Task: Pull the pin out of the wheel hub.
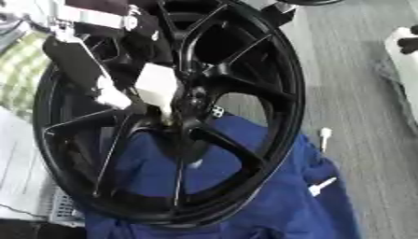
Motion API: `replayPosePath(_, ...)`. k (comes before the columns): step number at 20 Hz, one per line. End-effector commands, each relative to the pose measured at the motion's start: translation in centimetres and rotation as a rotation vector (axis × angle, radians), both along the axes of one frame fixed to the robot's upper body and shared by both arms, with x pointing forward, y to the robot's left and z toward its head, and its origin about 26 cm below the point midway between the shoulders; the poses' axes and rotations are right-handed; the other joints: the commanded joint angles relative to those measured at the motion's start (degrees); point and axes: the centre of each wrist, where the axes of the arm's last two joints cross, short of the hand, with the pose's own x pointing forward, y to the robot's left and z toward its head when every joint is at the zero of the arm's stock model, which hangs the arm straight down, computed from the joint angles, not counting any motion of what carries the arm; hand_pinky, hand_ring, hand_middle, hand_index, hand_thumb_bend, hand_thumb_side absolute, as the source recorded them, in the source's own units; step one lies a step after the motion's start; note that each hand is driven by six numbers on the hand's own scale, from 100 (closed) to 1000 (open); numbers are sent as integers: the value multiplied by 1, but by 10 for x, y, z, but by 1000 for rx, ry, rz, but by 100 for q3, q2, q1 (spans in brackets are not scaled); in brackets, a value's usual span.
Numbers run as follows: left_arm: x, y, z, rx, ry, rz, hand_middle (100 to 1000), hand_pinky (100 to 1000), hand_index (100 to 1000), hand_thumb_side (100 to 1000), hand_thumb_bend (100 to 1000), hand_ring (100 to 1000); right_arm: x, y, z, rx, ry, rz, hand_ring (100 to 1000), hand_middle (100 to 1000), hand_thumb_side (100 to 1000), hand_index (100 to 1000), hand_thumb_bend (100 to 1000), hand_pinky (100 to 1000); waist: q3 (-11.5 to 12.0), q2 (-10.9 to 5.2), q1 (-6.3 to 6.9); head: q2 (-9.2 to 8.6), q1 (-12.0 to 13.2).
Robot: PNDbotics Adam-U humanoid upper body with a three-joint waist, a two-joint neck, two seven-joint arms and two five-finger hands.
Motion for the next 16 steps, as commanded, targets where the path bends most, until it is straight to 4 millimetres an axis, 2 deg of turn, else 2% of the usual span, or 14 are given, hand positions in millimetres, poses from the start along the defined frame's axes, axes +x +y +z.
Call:
replayPosePath(1, 0, 1, 7, -3, -17, 3, 707, 810, 818, 384, 481, 750, 0, -1, 6, -23, -13, -4, 805, 552, 607, 737, 100, 1000, -7, -93, -21, -68, 20)
replayPosePath(7, 1, -1, 8, 0, -15, 1, 642, 789, 781, 370, 461, 715, 0, -2, 5, -18, -5, -11, 805, 553, 612, 738, 100, 1000, 11, -82, -21, -57, 35)
replayPosePath(11, 2, -1, 7, 3, -12, 0, 638, 787, 778, 367, 458, 711, 0, -2, 4, -17, -4, -12, 805, 553, 612, 738, 100, 1000, 12, -78, -22, -58, 33)
replayPosePath(12, 2, -2, 7, 3, -11, -1, 597, 777, 745, 352, 439, 677, 0, -2, 4, -16, -3, -13, 806, 553, 614, 738, 100, 1000, 9, -75, -23, -61, 40)
replayPosePath(16, 3, -3, 6, 4, -5, -2, 580, 773, 729, 337, 433, 659, 0, -4, 3, -12, 0, -16, 806, 554, 618, 739, 100, 1000, 4, -60, -31, -82, 64)
